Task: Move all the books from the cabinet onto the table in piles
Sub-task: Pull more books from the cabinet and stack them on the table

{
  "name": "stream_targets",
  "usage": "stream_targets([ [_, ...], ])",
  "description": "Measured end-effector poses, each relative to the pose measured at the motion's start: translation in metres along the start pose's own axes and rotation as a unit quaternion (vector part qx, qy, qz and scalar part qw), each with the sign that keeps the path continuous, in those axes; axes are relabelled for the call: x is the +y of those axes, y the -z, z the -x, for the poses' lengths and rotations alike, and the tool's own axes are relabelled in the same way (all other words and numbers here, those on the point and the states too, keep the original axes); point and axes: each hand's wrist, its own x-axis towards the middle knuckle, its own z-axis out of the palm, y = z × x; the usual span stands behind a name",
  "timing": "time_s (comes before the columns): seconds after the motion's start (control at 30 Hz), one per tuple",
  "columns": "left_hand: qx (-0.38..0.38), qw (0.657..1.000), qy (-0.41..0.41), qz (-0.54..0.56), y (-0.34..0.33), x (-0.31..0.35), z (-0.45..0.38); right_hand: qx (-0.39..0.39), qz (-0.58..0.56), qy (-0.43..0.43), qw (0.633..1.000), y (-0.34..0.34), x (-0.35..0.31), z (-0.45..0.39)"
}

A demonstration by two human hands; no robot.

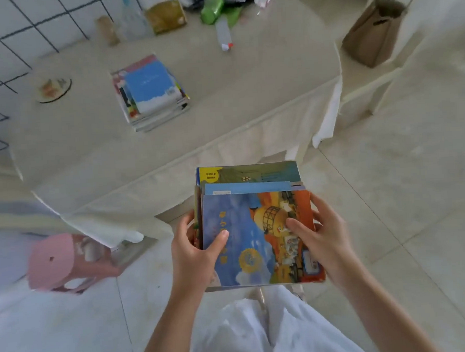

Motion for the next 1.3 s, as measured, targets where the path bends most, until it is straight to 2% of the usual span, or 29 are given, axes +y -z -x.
stream_targets([
  [0.1,0.036,0.999,0.016,0.01,0.0,-0.002,-0.013,-0.045,-0.01,-0.024,0.999,-0.01,-0.014,-0.027],
  [0.2,0.071,0.996,0.037,0.033,-0.006,0.001,-0.041,-0.089,0.031,-0.032,0.995,-0.021,-0.037,-0.065],
  [0.57,0.118,0.986,0.052,0.11,-0.049,0.053,-0.163,-0.182,0.153,-0.005,0.971,-0.038,-0.138,-0.219],
  [0.73,0.149,0.979,0.053,0.13,-0.044,0.048,-0.192,-0.239,0.194,0.042,0.951,-0.069,-0.154,-0.266],
  [0.87,0.172,0.977,0.057,0.111,-0.03,0.045,-0.219,-0.256,0.198,0.068,0.944,-0.097,-0.152,-0.292],
  [1.0,0.155,0.984,0.039,0.085,-0.003,0.044,-0.257,-0.267,0.195,0.123,0.936,-0.132,-0.156,-0.314],
  [1.17,0.156,0.987,-0.003,0.035,0.029,0.036,-0.307,-0.237,0.173,0.151,0.944,-0.174,-0.152,-0.338],
  [1.3,0.148,0.989,-0.007,-0.013,0.052,0.018,-0.338,-0.221,0.191,0.194,0.936,-0.202,-0.147,-0.347],
])
